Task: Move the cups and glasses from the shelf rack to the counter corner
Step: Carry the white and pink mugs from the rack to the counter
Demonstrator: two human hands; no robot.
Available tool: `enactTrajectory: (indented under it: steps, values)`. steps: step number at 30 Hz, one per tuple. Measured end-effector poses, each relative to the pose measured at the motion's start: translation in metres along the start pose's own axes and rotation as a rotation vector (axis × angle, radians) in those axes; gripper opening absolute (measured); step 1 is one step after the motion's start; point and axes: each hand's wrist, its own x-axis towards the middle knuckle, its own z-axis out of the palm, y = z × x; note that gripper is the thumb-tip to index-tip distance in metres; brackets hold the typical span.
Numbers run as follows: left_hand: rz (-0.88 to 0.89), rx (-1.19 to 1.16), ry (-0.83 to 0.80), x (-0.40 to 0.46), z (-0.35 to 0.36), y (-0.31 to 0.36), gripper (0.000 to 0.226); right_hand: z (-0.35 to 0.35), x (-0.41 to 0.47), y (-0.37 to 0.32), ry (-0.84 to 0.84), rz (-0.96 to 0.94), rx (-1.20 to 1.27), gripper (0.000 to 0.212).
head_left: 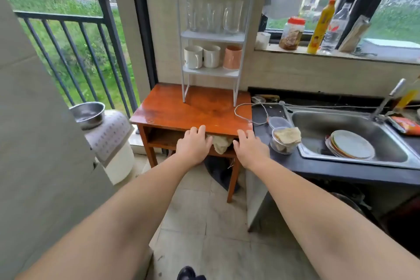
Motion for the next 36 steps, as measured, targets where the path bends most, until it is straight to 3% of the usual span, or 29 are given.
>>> enactTrajectory:
  steps: [5, 12, 22, 27, 32, 36]
  values:
    - [0.047, 0.007, -0.106, 0.089, -0.006, -0.020, 0.052, 0.009, 0.085, 0.003, -0.023, 0.089, -0.016, 0.043]
    - [0.082, -0.003, -0.133, 0.204, -0.002, -0.022, 0.054, 0.015, 0.190, 0.012, -0.013, 0.154, 0.003, 0.042]
    - [0.027, -0.117, -0.078, 0.371, -0.001, -0.005, 0.056, 0.013, 0.362, 0.022, 0.100, 0.039, 0.024, 0.045]
    - [-0.035, -0.303, -0.073, 0.426, -0.009, 0.003, 0.050, 0.008, 0.417, 0.013, 0.149, 0.106, 0.228, 0.062]
    - [-0.235, -0.730, -0.029, 0.465, -0.006, 0.006, 0.042, 0.008, 0.456, 0.003, 0.209, 0.311, 0.596, 0.047]
    - [-0.319, -0.992, -0.116, 0.483, -0.003, 0.008, 0.021, 0.011, 0.479, 0.005, 0.172, 0.502, 1.005, 0.039]
